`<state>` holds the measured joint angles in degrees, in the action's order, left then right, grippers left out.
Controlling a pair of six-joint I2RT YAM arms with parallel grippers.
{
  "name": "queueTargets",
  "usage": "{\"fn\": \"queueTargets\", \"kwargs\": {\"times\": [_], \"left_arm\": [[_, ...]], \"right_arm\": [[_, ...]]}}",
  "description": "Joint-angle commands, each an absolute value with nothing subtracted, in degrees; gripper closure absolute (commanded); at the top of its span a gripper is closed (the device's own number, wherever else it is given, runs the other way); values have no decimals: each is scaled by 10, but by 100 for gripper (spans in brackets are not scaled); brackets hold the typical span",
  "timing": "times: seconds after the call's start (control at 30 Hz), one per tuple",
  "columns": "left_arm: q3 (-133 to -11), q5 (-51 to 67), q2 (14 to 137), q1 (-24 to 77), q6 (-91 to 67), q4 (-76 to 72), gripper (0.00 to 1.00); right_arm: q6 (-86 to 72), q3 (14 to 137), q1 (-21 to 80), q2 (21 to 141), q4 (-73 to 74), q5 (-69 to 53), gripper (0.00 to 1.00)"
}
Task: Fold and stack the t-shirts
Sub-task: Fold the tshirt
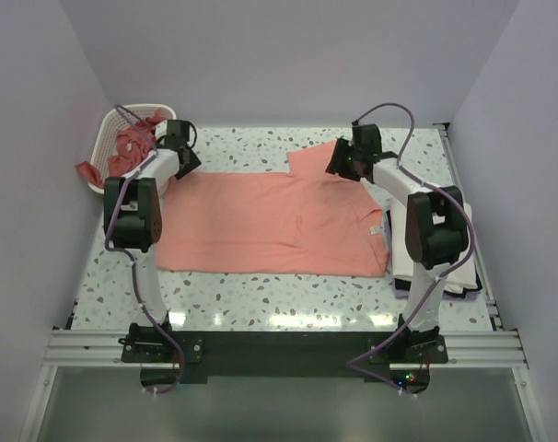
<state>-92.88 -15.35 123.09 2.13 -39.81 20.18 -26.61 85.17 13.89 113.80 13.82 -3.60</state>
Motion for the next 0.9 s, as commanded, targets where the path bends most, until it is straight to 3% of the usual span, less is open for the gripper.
{"fn": "queueTargets", "kwargs": {"times": [0.0, 0.87], "left_arm": [[-982, -225, 1257, 23, -386, 227, 53], [-1020, -298, 1320, 30, -455, 261, 57]], "right_arm": [[-284, 868, 109, 1143, 95, -66, 46], [-298, 852, 60, 1181, 13, -95, 46]]}}
